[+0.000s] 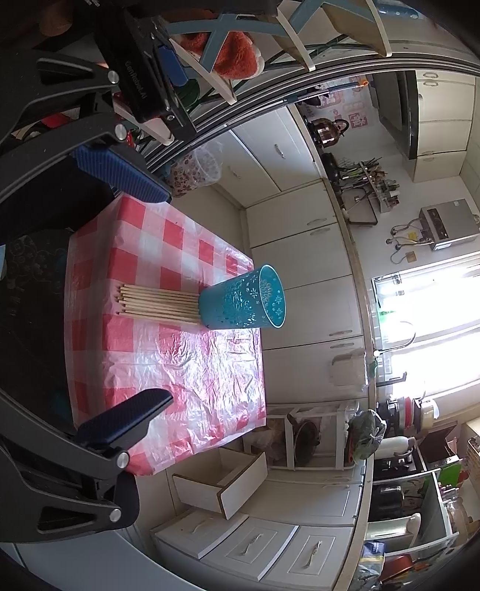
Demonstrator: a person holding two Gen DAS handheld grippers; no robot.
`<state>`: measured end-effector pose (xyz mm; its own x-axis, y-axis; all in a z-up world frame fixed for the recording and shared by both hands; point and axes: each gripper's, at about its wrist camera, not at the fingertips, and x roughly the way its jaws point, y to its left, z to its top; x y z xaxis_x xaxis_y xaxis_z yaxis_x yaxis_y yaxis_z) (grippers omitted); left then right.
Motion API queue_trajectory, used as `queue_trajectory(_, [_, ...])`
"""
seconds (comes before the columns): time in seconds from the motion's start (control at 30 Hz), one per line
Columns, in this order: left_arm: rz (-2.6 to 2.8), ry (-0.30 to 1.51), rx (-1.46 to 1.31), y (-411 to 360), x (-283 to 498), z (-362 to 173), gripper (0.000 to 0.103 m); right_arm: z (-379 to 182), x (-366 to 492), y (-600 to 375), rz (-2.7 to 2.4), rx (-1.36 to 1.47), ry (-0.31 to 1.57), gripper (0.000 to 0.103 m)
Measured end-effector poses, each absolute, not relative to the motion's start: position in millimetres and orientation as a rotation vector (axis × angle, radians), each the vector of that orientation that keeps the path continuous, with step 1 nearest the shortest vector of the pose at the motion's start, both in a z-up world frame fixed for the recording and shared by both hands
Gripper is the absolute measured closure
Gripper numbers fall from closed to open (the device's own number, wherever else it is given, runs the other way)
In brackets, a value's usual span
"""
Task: Organize utensils
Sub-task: 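Move both tools toward the table with the teal basket and sticks, then lower both tools over the bundle of wooden sticks beside the basket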
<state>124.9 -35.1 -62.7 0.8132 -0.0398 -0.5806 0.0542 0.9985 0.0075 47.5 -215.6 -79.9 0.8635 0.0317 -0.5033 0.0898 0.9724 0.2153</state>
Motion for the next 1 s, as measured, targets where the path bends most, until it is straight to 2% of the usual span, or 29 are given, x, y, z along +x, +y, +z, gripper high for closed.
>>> queue_trajectory(0.63, [-0.059,0.687,0.000,-33.9,156.0,-88.3,0.008,-102.5,93.4,-229.5,-0.051,0.233,0.587,0.008])
queue_trajectory(0.8, [-0.059,0.725,-0.012,-34.3,170.1,-101.0,0.008,-138.0,137.5,-236.9,-0.036,0.203,0.685,0.043])
queue_trajectory(0.93, [-0.052,0.759,-0.020,-34.7,182.7,-113.0,0.008,-171.1,178.9,-238.4,-0.012,0.175,0.762,0.058])
queue_trajectory(1.0, [-0.051,0.777,-0.023,-34.9,189.2,-119.4,0.008,-190.4,203.0,-236.7,0.001,0.170,0.814,0.070])
